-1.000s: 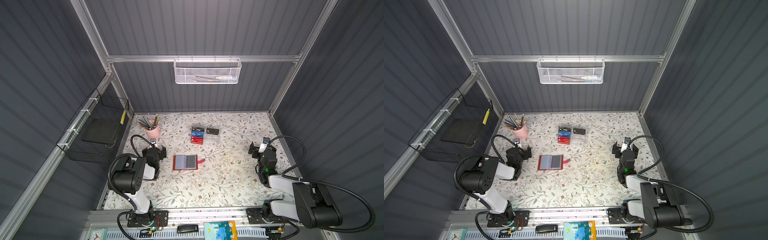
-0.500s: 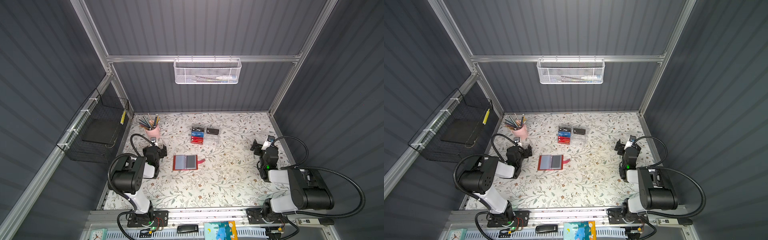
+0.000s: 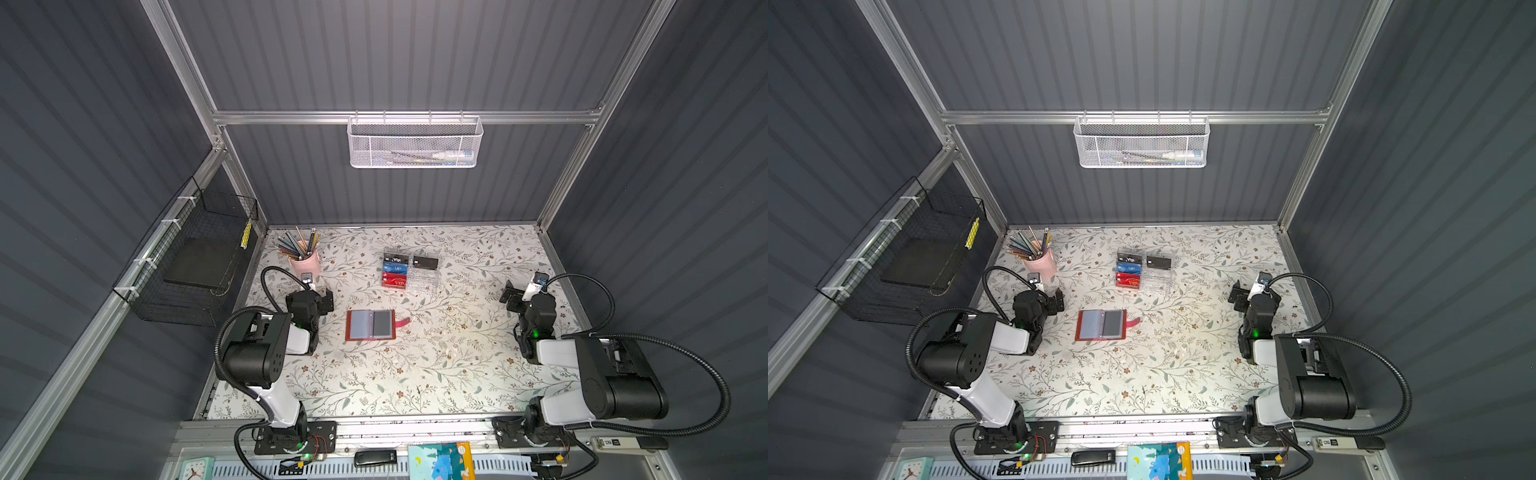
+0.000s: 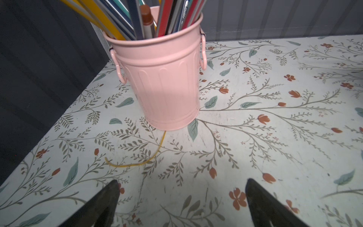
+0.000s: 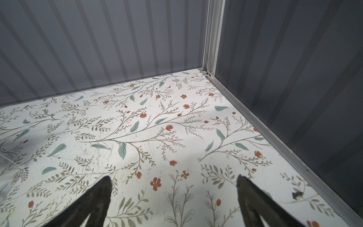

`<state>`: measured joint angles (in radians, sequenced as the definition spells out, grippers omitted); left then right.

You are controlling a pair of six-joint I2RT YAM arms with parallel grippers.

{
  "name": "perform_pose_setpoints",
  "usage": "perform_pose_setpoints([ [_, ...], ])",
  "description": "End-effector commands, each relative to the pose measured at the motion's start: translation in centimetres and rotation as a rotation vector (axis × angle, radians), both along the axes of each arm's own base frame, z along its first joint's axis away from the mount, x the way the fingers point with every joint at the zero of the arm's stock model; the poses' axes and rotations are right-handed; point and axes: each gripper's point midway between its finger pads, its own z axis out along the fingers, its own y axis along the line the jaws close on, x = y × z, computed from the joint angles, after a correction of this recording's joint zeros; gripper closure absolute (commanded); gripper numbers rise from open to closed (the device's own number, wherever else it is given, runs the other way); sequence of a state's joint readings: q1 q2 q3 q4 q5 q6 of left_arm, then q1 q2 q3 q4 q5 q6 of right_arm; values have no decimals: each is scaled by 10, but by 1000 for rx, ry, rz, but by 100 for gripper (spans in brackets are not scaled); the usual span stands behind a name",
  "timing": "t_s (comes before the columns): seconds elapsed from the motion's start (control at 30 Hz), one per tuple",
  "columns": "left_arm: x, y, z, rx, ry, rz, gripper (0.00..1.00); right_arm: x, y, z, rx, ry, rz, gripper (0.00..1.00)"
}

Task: Take the credit cards out of the card holder
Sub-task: Reset both arms

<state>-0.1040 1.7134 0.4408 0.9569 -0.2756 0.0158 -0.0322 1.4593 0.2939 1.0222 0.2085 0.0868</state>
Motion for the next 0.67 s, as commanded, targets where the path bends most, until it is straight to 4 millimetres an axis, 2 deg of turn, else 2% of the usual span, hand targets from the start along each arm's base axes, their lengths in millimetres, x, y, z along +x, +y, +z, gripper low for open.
perform_pose_setpoints([
  [0.0, 4, 1, 3, 6, -9, 6, 0, 1, -1, 3, 5, -11, -2, 1],
  [0.63, 5, 0, 3, 4, -6, 0, 0, 2, 1, 3, 3, -8, 5, 1],
])
